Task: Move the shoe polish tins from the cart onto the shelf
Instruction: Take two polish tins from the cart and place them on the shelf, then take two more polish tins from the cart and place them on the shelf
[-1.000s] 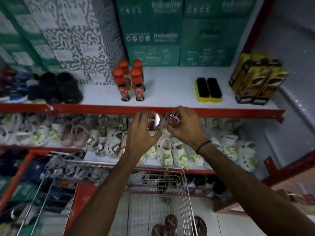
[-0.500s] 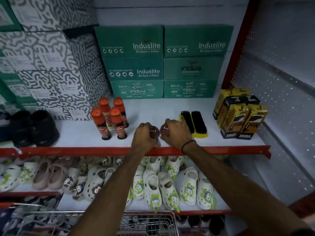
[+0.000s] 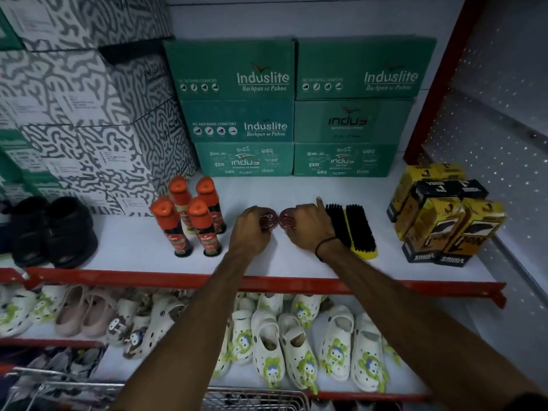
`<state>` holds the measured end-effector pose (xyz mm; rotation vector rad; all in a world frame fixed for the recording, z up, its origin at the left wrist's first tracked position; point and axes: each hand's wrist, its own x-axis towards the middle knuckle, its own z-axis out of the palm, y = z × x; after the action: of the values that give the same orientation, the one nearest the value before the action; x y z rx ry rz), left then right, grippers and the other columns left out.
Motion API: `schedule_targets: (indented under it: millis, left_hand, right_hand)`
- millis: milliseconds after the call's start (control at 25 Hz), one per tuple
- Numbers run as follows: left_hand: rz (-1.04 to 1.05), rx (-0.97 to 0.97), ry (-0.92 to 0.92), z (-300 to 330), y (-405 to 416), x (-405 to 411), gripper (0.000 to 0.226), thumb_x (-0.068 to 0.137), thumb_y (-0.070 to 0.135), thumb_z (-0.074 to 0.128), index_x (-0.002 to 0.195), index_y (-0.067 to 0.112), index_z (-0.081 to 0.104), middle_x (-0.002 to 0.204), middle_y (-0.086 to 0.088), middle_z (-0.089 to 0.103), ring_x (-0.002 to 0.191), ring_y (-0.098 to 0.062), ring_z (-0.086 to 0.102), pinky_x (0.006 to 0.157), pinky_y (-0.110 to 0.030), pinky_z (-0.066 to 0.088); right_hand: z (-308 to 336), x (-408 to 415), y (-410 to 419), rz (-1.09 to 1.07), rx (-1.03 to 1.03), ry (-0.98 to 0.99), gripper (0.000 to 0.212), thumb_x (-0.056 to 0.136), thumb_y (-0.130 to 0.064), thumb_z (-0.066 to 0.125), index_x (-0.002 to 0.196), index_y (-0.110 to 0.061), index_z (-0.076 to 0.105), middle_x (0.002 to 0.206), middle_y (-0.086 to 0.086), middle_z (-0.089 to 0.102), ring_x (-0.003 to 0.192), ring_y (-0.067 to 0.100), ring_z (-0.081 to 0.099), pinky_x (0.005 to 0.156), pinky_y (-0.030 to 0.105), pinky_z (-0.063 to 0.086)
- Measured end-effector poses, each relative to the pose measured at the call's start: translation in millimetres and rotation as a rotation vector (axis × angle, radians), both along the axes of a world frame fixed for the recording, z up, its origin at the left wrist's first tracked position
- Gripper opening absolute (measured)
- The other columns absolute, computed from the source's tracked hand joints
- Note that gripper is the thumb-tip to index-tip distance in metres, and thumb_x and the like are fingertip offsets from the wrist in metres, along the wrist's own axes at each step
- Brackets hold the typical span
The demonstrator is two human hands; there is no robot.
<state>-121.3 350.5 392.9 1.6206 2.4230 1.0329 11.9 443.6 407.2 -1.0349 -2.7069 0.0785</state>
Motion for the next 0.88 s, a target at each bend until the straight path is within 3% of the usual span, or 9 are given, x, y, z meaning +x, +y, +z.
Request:
schedule_targets:
  millis: [120, 240, 320, 440, 600, 760, 880]
  left_hand:
    - [0.012, -0.015, 0.032, 0, 3, -3, 0.037, 0.078, -0.002, 0.065, 0.107, 0.017, 0.077, 0.108, -0.01, 0.076, 0.103, -0.034, 0.067, 0.092, -0.036, 0.055]
    - [0.016, 0.073, 0.041, 8, -12, 5, 0.028, 0.077, -0.004, 0.063, 0.101, 0.008, 0.072, 0.103, -0.016, 0.074, 0.099, -0.038, 0.067, 0.088, -0.043, 0.056]
    - [0.021, 0.198, 0.055, 13, -35, 17, 0.032, 0.076, -0.004, 0.061, 0.104, 0.007, 0.072, 0.106, -0.016, 0.073, 0.102, -0.036, 0.066, 0.09, -0.042, 0.055]
    - [0.083, 0.359, 0.023, 4, -88, 42, 0.027, 0.084, 0.005, 0.058, 0.108, 0.005, 0.069, 0.112, -0.013, 0.067, 0.109, -0.029, 0.062, 0.095, -0.035, 0.05]
    - [0.184, 0.508, 0.086, -47, -175, 75, 0.014, 0.087, 0.001, 0.062, 0.1, -0.001, 0.067, 0.106, -0.018, 0.064, 0.099, -0.029, 0.059, 0.085, -0.032, 0.047]
    - [0.272, 0.25, 0.054, -157, -254, 91, 0.017, 0.087, 0.001, 0.063, 0.104, 0.0, 0.067, 0.108, -0.019, 0.063, 0.099, -0.034, 0.06, 0.084, -0.041, 0.05]
    - [0.262, -0.104, -0.041, -263, -308, 113, 0.028, 0.081, -0.001, 0.063, 0.108, 0.003, 0.064, 0.112, -0.019, 0.062, 0.103, -0.035, 0.06, 0.085, -0.045, 0.055]
  right_hand:
    - [0, 1, 1, -0.03, -0.011, 0.033, 0.023, 0.083, -0.035, 0.064, 0.105, -0.031, 0.071, 0.102, 0.006, 0.073, 0.107, 0.031, 0.064, 0.116, 0.054, 0.03]
    - [6, 8, -19, -0.086, 0.019, 0.227, 0.034, 0.081, -0.037, 0.061, 0.112, -0.027, 0.07, 0.109, 0.002, 0.074, 0.106, 0.031, 0.065, 0.092, 0.042, 0.048]
    - [12, 14, -45, -0.108, 0.08, 0.387, 0.036, 0.083, -0.033, 0.059, 0.117, -0.025, 0.069, 0.11, 0.0, 0.075, 0.105, 0.03, 0.064, 0.086, 0.04, 0.047]
    - [9, 22, -99, -0.062, 0.151, 0.606, 0.027, 0.084, -0.026, 0.058, 0.108, -0.021, 0.07, 0.102, -0.001, 0.074, 0.098, 0.025, 0.062, 0.081, 0.039, 0.045]
    - [-46, 39, -188, 0.084, 0.129, 0.797, 0.011, 0.087, -0.015, 0.063, 0.094, -0.013, 0.071, 0.091, 0.0, 0.072, 0.084, 0.026, 0.059, 0.074, 0.039, 0.043]
    - [-158, 66, -266, 0.248, -0.116, 0.619, 0.011, 0.088, -0.007, 0.061, 0.092, -0.007, 0.071, 0.089, 0.007, 0.072, 0.081, 0.03, 0.062, 0.075, 0.039, 0.048]
    - [-265, 91, -303, 0.255, -0.365, 0.22, 0.022, 0.087, -0.012, 0.06, 0.106, -0.012, 0.07, 0.101, 0.006, 0.073, 0.093, 0.028, 0.067, 0.077, 0.037, 0.056]
